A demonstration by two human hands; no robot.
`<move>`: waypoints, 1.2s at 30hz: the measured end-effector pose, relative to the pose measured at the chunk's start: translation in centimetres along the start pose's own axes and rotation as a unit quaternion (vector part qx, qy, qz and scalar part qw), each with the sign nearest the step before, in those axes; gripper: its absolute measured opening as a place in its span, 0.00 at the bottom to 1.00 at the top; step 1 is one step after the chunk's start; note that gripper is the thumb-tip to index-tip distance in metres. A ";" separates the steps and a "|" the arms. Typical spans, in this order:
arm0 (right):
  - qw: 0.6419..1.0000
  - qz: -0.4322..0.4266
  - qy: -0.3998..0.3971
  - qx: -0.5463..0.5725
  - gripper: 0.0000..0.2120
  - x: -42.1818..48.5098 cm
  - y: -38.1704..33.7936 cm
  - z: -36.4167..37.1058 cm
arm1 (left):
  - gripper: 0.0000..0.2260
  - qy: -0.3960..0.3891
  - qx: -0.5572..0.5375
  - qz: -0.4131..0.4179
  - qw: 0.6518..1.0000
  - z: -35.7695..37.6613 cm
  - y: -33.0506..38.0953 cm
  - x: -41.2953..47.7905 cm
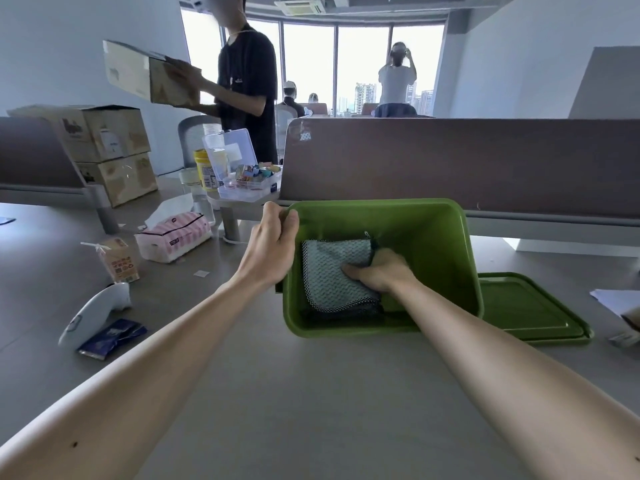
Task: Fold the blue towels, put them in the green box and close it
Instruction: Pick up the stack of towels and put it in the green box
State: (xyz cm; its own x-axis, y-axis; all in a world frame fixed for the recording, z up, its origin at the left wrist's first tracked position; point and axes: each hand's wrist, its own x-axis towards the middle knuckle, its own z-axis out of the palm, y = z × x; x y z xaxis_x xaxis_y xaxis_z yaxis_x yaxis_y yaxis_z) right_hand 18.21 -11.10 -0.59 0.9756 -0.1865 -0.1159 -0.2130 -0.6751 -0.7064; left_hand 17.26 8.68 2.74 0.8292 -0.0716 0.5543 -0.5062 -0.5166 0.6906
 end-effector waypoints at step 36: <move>0.921 -0.294 0.066 -0.247 0.09 -5.3 -2.2 -4.9 | 0.13 -0.101 -0.040 -0.185 0.977 -0.7 -0.8 3.2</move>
State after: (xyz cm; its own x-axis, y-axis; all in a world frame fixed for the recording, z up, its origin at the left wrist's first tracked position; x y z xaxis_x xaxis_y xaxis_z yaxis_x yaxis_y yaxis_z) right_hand 13.27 -12.06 4.98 0.9217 0.2525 0.2943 0.3206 -0.9232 -0.2118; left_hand 20.20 9.46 4.28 0.9846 -0.0632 0.1627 -0.1731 -0.4717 0.8646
